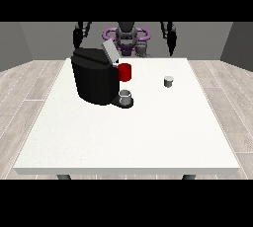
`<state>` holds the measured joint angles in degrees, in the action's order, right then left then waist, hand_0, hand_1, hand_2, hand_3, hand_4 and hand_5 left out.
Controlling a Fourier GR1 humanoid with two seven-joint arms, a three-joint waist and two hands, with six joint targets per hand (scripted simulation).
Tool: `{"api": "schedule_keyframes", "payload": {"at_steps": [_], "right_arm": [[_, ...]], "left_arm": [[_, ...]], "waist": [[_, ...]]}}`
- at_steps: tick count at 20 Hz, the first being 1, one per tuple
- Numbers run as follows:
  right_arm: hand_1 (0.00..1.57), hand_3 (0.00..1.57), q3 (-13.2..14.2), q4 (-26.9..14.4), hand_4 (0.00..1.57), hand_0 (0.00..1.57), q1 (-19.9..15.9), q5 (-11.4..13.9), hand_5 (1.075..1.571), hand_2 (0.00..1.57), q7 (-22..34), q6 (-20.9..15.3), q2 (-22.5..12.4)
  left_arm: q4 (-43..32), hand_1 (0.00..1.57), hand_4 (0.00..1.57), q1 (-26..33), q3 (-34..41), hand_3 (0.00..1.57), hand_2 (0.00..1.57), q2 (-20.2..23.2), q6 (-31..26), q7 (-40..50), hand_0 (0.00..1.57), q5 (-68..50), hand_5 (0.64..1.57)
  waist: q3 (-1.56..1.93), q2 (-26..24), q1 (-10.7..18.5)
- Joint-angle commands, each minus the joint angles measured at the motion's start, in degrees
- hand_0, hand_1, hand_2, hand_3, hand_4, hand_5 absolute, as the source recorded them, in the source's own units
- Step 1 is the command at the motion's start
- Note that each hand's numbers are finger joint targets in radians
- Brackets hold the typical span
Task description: Insert the coffee pod into the coffee machine and close the lid
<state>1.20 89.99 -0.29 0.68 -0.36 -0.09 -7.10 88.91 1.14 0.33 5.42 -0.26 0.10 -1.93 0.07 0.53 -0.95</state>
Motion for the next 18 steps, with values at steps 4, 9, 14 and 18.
{"api": "schedule_keyframes", "payload": {"at_steps": [4, 9, 14, 18], "right_arm": [[0.00, 0.00, -0.1, -0.2, 0.00, 0.00, -0.7, -1.2, 1.571, 0.00, 0.4, 0.4, 1.6], [0.00, 0.00, 0.9, 0.0, 0.00, 0.00, -3.2, 5.9, 1.571, 0.00, 0.5, -7.2, 1.0], [0.00, 0.00, -3.4, 0.8, 0.00, 0.00, -3.8, 8.6, 1.571, 0.00, 0.0, -7.7, 3.5], [0.00, 0.00, -5.9, 2.6, 0.00, 0.00, -6.9, 10.7, 1.571, 0.00, 0.0, -8.6, 5.0]], "left_arm": [[-3.5, 0.00, 0.00, -0.1, -0.2, 0.00, 0.00, 8.4, -7.8, -10.5, 0.00, 4.6, 1.571], [-4.5, 0.00, 0.00, -3.6, 0.9, 0.00, 0.00, 17.1, -9.7, -12.4, 0.00, 10.8, 1.571], [-10.5, 0.00, 0.00, -11.2, 2.8, 0.00, 0.00, 21.4, -11.3, -6.7, 0.00, 13.4, 1.571], [-18.1, 0.00, 0.00, -17.9, 5.5, 0.00, 0.00, 25.3, -12.3, -6.9, 0.00, 14.8, 1.571]], "waist": [[-0.11, 0.7, -0.3], [-0.13, 2.6, -1.8], [-0.08, 5.1, -5.9], [-0.09, 9.8, -9.2]]}}
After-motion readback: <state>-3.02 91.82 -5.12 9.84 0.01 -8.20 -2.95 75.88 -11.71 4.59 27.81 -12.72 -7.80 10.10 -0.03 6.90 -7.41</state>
